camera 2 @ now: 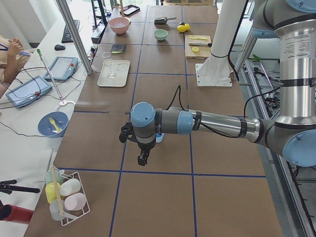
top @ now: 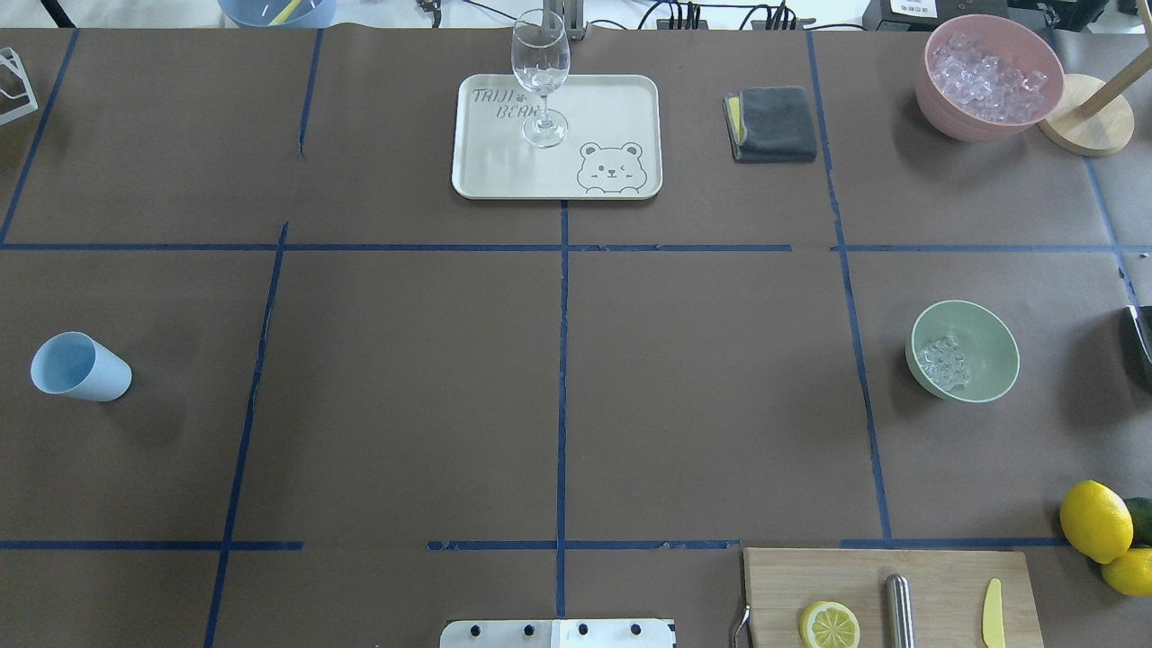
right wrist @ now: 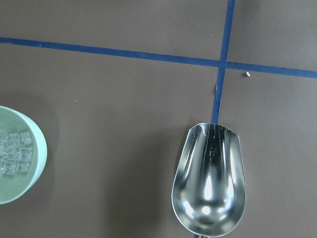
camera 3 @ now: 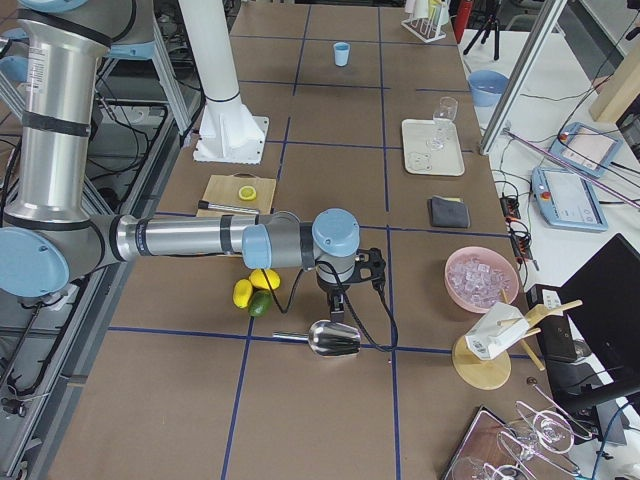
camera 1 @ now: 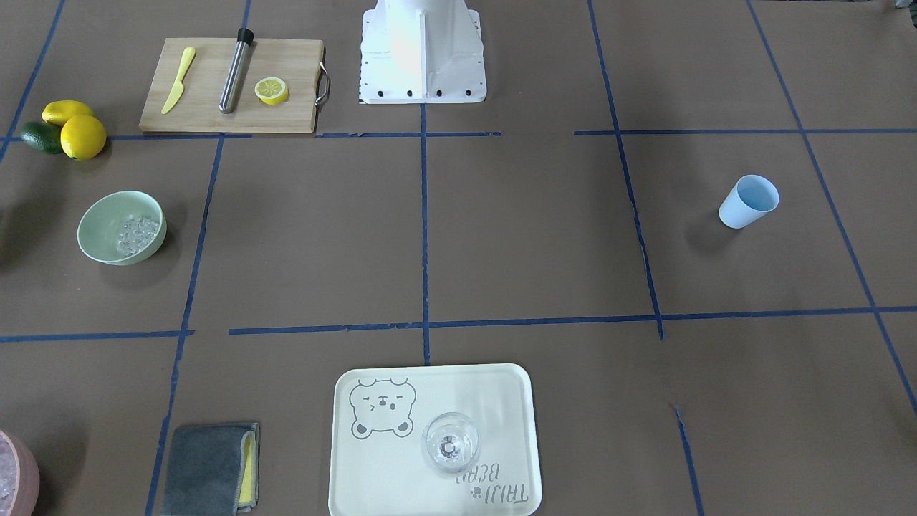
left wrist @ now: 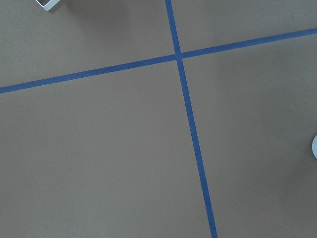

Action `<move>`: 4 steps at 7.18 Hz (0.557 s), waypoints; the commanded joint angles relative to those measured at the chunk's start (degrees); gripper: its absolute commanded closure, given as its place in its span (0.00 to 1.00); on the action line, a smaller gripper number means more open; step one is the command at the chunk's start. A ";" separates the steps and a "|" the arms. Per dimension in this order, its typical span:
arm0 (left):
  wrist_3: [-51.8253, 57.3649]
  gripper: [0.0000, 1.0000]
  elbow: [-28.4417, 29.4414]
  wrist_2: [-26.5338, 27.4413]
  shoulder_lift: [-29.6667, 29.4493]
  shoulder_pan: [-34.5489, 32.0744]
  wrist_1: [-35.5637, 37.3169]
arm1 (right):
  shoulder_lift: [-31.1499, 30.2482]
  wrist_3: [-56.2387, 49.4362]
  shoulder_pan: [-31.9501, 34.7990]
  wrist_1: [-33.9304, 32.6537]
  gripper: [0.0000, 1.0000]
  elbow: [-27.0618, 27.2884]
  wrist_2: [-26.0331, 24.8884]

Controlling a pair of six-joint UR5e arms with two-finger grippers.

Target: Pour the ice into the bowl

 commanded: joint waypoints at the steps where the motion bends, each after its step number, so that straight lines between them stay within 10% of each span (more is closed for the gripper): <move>1: -5.86 0.00 -0.15 0.15 1.73 0.31 0.22 | -0.10 0.11 0.08 -0.09 0.00 0.27 0.00; 4: -8.24 0.00 -0.59 0.15 2.80 -0.13 -0.13 | -0.19 0.29 0.00 0.00 0.00 0.01 0.44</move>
